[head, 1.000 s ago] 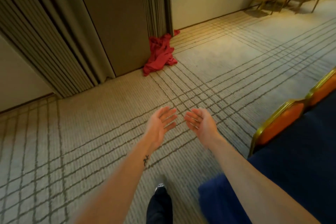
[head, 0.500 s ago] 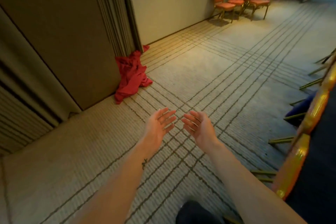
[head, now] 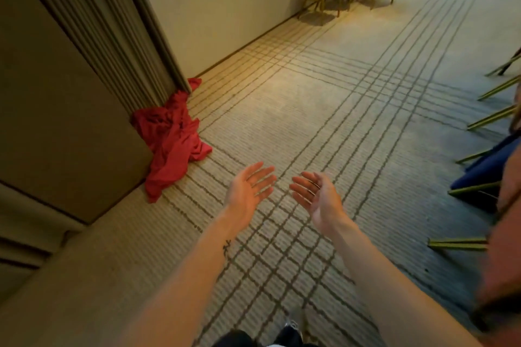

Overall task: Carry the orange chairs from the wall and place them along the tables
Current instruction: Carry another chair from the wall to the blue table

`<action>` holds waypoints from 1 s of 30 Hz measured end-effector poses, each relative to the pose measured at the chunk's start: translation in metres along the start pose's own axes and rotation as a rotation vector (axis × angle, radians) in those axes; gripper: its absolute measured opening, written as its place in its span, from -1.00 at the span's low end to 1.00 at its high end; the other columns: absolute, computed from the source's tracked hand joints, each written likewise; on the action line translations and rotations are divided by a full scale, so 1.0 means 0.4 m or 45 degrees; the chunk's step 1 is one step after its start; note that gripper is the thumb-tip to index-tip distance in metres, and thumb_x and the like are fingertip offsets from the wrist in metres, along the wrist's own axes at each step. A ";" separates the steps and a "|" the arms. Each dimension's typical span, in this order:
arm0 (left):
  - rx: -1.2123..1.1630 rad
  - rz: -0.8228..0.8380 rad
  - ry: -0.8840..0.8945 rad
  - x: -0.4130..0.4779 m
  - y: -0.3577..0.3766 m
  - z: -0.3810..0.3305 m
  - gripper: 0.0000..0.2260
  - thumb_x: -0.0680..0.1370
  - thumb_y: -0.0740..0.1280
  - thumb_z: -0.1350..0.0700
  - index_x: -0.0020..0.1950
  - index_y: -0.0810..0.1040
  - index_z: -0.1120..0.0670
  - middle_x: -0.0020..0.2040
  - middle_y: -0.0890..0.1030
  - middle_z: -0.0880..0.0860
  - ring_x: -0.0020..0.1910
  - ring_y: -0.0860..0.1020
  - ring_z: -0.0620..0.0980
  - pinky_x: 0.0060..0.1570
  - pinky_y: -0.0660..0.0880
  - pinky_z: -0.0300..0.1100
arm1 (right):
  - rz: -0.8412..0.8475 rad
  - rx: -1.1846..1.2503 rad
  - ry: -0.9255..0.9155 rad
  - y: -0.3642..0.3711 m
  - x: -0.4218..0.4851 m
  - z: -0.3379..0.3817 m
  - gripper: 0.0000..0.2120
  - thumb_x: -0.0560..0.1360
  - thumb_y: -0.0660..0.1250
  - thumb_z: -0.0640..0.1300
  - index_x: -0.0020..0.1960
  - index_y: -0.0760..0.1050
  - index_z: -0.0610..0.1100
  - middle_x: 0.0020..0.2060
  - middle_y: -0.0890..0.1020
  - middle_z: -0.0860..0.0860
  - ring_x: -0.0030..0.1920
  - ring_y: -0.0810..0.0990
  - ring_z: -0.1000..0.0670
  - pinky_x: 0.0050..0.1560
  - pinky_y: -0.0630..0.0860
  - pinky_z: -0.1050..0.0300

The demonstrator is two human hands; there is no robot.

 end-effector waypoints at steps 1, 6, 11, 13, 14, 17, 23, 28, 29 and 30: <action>-0.013 0.010 -0.013 0.073 0.039 -0.028 -0.63 0.72 0.08 0.00 0.40 0.47 0.16 0.22 0.68 0.12 0.23 0.63 0.14 0.24 0.51 0.05 | -0.012 -0.004 -0.003 0.017 0.063 0.054 -0.71 0.68 0.14 -0.01 0.08 0.54 -0.18 -0.09 0.72 -0.11 -0.12 0.69 -0.06 -0.02 0.59 0.05; -0.010 0.024 -0.011 0.309 0.136 -0.116 -0.63 0.73 0.07 0.00 0.40 0.47 0.15 0.20 0.69 0.10 0.22 0.64 0.11 0.19 0.52 0.02 | 0.001 -0.011 -0.034 0.085 0.285 0.210 -0.69 0.68 0.15 0.01 0.13 0.54 -0.18 -0.02 0.72 -0.12 -0.07 0.71 -0.06 -0.03 0.59 0.05; 0.017 0.036 0.011 0.608 0.177 -0.210 -0.63 0.73 0.07 -0.01 0.42 0.46 0.15 0.22 0.68 0.09 0.23 0.64 0.10 0.34 0.48 0.10 | -0.040 -0.019 -0.037 0.167 0.560 0.346 -0.70 0.68 0.14 0.01 0.08 0.55 -0.17 -0.07 0.71 -0.10 -0.11 0.70 -0.05 -0.09 0.58 0.08; -0.002 0.039 0.015 0.744 0.183 -0.262 -0.62 0.73 0.07 0.00 0.42 0.46 0.16 0.22 0.68 0.10 0.23 0.63 0.10 0.29 0.50 0.07 | -0.058 -0.026 -0.048 0.203 0.680 0.397 -0.71 0.67 0.14 0.01 0.04 0.55 -0.15 -0.09 0.72 -0.09 -0.13 0.69 -0.05 -0.09 0.58 0.08; -0.015 0.044 0.014 0.818 0.188 -0.290 -0.62 0.73 0.07 0.00 0.42 0.46 0.16 0.22 0.68 0.10 0.23 0.64 0.11 0.27 0.50 0.06 | -0.076 -0.033 -0.051 0.229 0.740 0.428 -0.71 0.67 0.14 0.01 0.04 0.55 -0.15 -0.10 0.72 -0.09 -0.13 0.69 -0.05 -0.09 0.58 0.08; -0.011 0.086 -0.017 1.026 0.223 -0.391 -0.62 0.74 0.06 -0.01 0.43 0.46 0.16 0.20 0.69 0.09 0.21 0.64 0.10 0.27 0.50 0.07 | -0.119 -0.048 -0.083 0.305 0.911 0.538 -0.72 0.66 0.15 -0.01 0.04 0.55 -0.15 -0.07 0.71 -0.11 -0.12 0.69 -0.06 -0.11 0.57 0.08; 0.055 0.194 -0.031 1.378 0.375 -0.609 -0.62 0.73 0.07 -0.01 0.39 0.49 0.16 0.20 0.69 0.11 0.21 0.64 0.12 0.31 0.49 0.10 | -0.162 -0.052 -0.201 0.443 1.205 0.823 -0.69 0.66 0.12 0.01 0.10 0.54 -0.16 -0.03 0.71 -0.11 -0.08 0.69 -0.07 -0.10 0.57 0.09; 0.103 0.213 -0.041 1.631 0.468 -0.712 -0.64 0.71 0.11 -0.01 0.37 0.50 0.15 0.18 0.70 0.11 0.20 0.65 0.11 0.31 0.50 0.10 | -0.164 0.000 -0.236 0.500 1.434 0.977 -0.68 0.66 0.15 0.02 0.13 0.55 -0.18 0.01 0.71 -0.13 -0.02 0.69 -0.09 -0.04 0.58 0.06; 0.105 0.206 -0.046 1.695 0.488 -0.732 -0.64 0.71 0.11 -0.01 0.38 0.50 0.16 0.18 0.70 0.11 0.20 0.66 0.11 0.31 0.50 0.10 | -0.163 0.010 -0.235 0.512 1.492 1.009 -0.69 0.66 0.16 0.02 0.12 0.55 -0.18 0.01 0.71 -0.13 -0.02 0.69 -0.10 -0.04 0.59 0.06; 0.107 0.199 -0.046 1.767 0.508 -0.748 -0.63 0.72 0.11 -0.01 0.38 0.50 0.16 0.18 0.70 0.11 0.20 0.66 0.11 0.31 0.49 0.10 | -0.172 0.012 -0.233 0.518 1.557 1.041 -0.70 0.65 0.16 0.01 0.11 0.55 -0.18 0.00 0.71 -0.13 -0.03 0.69 -0.09 -0.05 0.59 0.07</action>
Point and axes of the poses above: each hand's wrist, its own x-axis towards the middle knuckle, its own y-axis out of the palm, z = x × y, the point moved 3 cm from there along x, towards the middle knuckle
